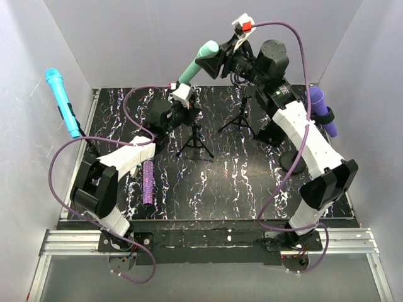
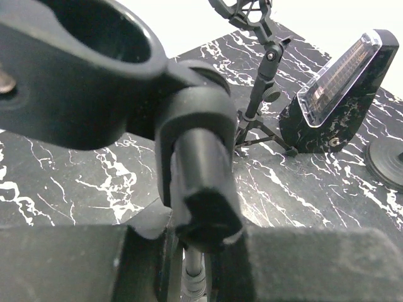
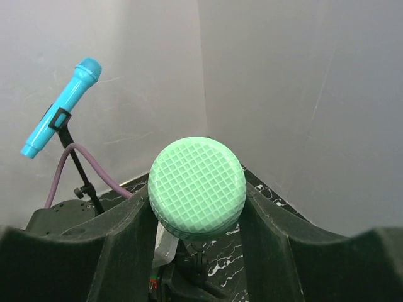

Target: Remove the microphone from the stand

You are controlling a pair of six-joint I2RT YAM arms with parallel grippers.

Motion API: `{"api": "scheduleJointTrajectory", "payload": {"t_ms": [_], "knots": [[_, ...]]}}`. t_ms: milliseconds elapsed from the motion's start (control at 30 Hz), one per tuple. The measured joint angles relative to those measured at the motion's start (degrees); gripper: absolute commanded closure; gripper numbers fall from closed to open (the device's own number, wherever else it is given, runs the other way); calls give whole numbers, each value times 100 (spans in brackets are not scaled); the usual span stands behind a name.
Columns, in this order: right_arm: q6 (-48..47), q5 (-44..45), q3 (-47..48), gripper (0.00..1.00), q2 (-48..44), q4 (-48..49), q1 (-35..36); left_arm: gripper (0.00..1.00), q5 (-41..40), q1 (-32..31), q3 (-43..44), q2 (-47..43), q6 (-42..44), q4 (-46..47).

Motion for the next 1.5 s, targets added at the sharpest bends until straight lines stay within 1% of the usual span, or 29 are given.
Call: {"api": "scheduleJointTrajectory", "payload": {"t_ms": [133, 333, 433, 533, 633, 700, 767, 867, 1000, 1033, 1067, 1100, 1133, 1200, 1300, 1433, 1500], "knots": [[-129, 66, -367, 99, -302, 17, 133, 100, -262, -105, -424, -225, 28, 295], [-164, 55, -463, 99, -535, -332, 219, 100, -525, -229, -1078, -551, 247, 839], [-195, 79, -439, 99, -632, -555, 216, 100, -566, -297, -1244, -675, 376, 922], [-426, -63, -496, 99, -758, -723, 210, 100, -673, -330, -1270, -713, 369, 892], [-966, -332, -1145, 99, -1263, -715, 221, 100, -767, -358, -1270, -737, 350, 848], [-1386, -413, -1665, 99, -1716, -669, 284, 100, -796, -367, -1276, -752, 352, 820], [-1764, -420, -1989, 99, -2116, -599, 378, 100, -850, -367, -1281, -761, 334, 804], [-2033, -428, -1971, 99, -2424, -369, 584, 100, -885, -365, -1281, -763, 310, 802], [-1980, -184, -1287, 99, -2245, -184, 721, 100, -885, -365, -1281, -791, 310, 750], [-1976, -79, -1123, 99, -2166, -142, 717, 97, -885, -365, -1281, -807, 310, 719], [-1976, 13, -999, 99, -2096, -92, 715, 83, -885, -365, -1281, -820, 310, 695], [-1982, 96, -914, 99, -2041, -59, 708, 64, -883, -365, -1281, -837, 310, 664], [-1989, 186, -855, 99, -1998, -52, 704, 51, -881, -363, -1279, -855, 304, 623], [-2020, 304, -831, 99, -1956, -61, 693, 32, -846, -363, -1268, -903, 302, 369], [-2094, 446, -837, 99, -1932, -96, 658, 19, -791, -352, -1137, -911, 278, -170], [-2140, 535, -929, 99, -1982, -94, 540, 2, -763, -348, -597, -981, 354, -1036], [-2138, 564, -979, 99, -2004, -101, 448, 2, -782, -348, -374, -1167, 439, -1447]]}}
